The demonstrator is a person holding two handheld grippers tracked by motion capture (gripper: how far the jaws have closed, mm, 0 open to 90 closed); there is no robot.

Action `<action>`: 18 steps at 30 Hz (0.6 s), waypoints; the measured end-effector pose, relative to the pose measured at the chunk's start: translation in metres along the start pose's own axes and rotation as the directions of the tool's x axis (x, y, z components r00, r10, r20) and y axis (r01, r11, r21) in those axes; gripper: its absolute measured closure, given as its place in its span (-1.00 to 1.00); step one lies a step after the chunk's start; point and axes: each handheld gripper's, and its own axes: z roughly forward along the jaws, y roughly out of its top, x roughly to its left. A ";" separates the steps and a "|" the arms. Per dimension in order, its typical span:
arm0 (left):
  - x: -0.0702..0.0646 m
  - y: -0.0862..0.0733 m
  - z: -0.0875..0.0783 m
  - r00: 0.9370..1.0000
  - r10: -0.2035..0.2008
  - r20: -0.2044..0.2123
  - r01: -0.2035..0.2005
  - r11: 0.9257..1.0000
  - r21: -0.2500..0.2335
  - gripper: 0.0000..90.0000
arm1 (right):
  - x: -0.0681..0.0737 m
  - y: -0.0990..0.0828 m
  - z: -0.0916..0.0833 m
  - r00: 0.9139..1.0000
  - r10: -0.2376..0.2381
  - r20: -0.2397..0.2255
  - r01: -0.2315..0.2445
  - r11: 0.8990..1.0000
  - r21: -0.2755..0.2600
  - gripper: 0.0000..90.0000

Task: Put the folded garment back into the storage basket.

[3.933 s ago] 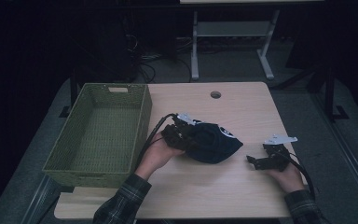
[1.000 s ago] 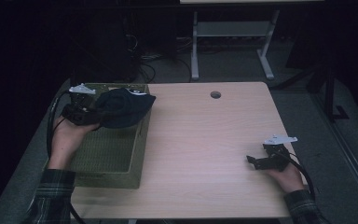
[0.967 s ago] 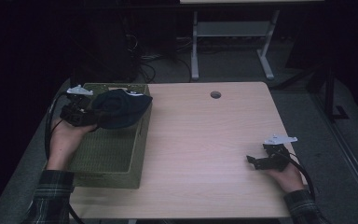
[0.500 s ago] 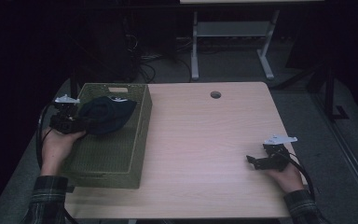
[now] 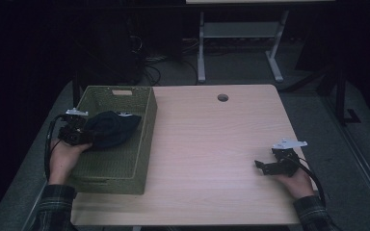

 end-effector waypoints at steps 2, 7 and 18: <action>0.001 -0.002 0.006 1.000 -0.006 0.004 0.006 1.000 0.014 0.58 | 0.000 0.000 0.000 1.000 0.000 0.000 0.000 1.000 0.000 -0.78; 0.001 -0.005 0.016 1.000 0.002 0.011 -0.003 0.999 0.040 0.58 | 0.000 0.000 0.000 1.000 0.000 0.000 0.000 1.000 0.000 -0.78; 0.004 -0.007 0.017 0.999 -0.011 0.052 0.009 1.000 0.025 0.13 | 0.000 0.000 0.000 1.000 0.000 0.000 0.000 1.000 0.000 -0.78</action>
